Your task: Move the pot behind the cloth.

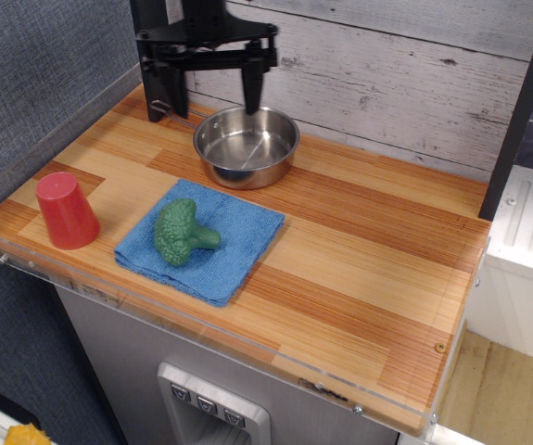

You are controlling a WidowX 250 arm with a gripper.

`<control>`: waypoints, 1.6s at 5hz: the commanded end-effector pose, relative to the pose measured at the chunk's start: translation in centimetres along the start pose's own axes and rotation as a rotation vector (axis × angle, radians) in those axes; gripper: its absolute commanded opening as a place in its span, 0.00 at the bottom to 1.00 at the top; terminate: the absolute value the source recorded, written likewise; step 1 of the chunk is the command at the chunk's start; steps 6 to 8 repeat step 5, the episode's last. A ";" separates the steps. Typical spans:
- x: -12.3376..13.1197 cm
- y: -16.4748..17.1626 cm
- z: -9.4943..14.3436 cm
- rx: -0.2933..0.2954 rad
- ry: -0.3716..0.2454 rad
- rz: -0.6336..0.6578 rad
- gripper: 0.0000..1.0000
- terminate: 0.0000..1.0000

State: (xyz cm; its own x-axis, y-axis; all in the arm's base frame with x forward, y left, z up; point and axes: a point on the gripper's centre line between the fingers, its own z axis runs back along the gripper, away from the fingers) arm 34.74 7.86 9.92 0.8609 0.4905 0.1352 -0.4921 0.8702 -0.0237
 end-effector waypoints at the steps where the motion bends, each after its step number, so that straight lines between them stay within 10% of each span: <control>1: -1.4 -4.0 4.1 -0.048 -0.085 -0.121 1.00 0.00; 4: -4.2 -8.3 5.1 -0.051 -0.117 -0.270 1.00 0.00; 5: -4.2 -8.3 5.1 -0.051 -0.117 -0.270 1.00 1.00; 8: -4.2 -8.3 5.1 -0.051 -0.117 -0.270 1.00 1.00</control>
